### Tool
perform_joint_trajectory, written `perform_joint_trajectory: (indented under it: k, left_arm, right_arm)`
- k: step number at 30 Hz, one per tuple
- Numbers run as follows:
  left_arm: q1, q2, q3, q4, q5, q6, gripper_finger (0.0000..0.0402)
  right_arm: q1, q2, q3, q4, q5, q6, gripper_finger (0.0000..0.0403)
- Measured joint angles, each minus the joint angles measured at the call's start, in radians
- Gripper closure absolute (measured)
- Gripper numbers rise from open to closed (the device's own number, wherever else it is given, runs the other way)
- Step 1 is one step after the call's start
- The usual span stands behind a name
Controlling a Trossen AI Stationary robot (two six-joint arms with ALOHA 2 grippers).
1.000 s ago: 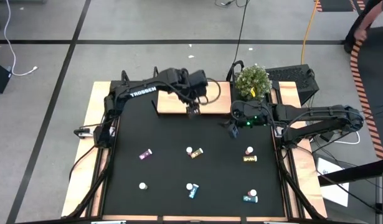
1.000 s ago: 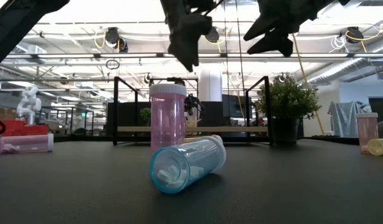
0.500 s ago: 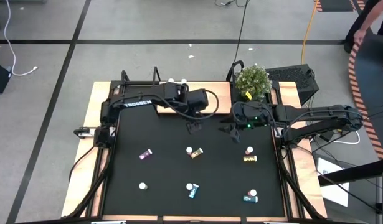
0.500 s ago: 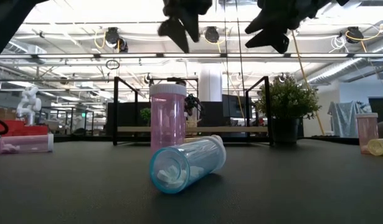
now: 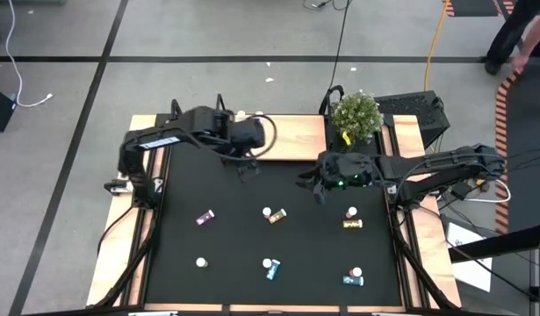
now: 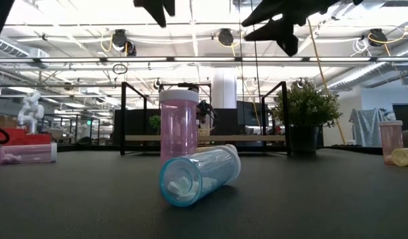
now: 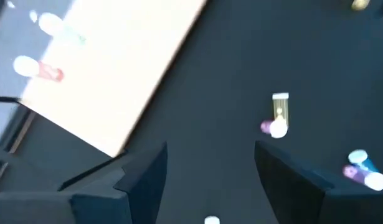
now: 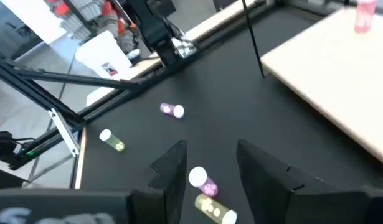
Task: Pick and place medicine bottles onto shelf by color
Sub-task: Put the top left pink pill bottle on the shelf
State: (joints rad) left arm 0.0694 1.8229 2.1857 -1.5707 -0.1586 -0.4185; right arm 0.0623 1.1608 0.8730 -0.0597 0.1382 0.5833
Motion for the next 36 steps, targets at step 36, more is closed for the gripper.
perform_joint_trajectory:
  k: [36]
  left_arm:
    - [-0.336, -0.447, -1.404, 0.739, 0.157, -0.462, 0.0160]
  right_arm:
    - [0.344, 0.228, 0.000, 0.160, 0.413, 0.453, 0.0270]
